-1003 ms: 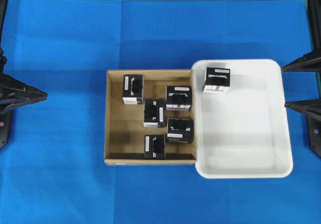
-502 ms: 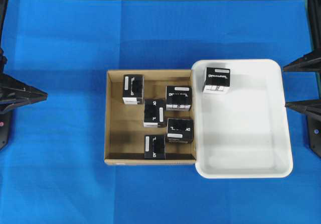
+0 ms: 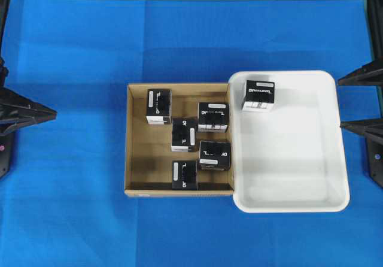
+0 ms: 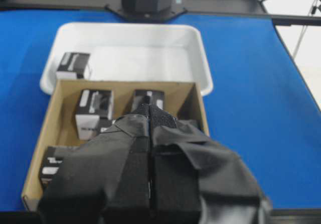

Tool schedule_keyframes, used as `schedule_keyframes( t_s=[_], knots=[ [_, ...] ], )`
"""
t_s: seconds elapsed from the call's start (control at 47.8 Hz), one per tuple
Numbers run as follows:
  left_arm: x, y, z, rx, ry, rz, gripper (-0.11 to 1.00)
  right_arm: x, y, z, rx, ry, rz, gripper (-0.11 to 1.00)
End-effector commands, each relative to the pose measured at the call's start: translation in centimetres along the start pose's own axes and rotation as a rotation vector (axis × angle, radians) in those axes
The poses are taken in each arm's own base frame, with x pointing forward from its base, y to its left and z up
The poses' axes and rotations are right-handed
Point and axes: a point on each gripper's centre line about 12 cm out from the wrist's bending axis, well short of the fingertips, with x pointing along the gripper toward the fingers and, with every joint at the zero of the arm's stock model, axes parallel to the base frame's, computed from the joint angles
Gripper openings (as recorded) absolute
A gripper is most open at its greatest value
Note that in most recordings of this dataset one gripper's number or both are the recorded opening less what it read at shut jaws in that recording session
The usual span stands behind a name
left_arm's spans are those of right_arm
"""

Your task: Pick a box that is randomly placed inside the cardboard box.

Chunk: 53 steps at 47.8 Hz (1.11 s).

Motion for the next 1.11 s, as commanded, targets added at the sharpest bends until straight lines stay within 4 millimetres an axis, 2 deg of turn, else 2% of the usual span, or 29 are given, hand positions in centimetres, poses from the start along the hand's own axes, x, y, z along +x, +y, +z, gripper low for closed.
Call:
schedule_keyframes(
  t_s=[0.0,1.087],
  knots=[
    [0.18,0.01,0.50,-0.002,-0.008,0.001,-0.07,-0.05,0.08,0.28,0.000,-0.009,0.003,0.98],
    [0.25,0.01,0.57,0.001,-0.018,0.001,-0.07,-0.11,-0.05,0.20,0.001,-0.005,-0.005,0.98]
  ],
)
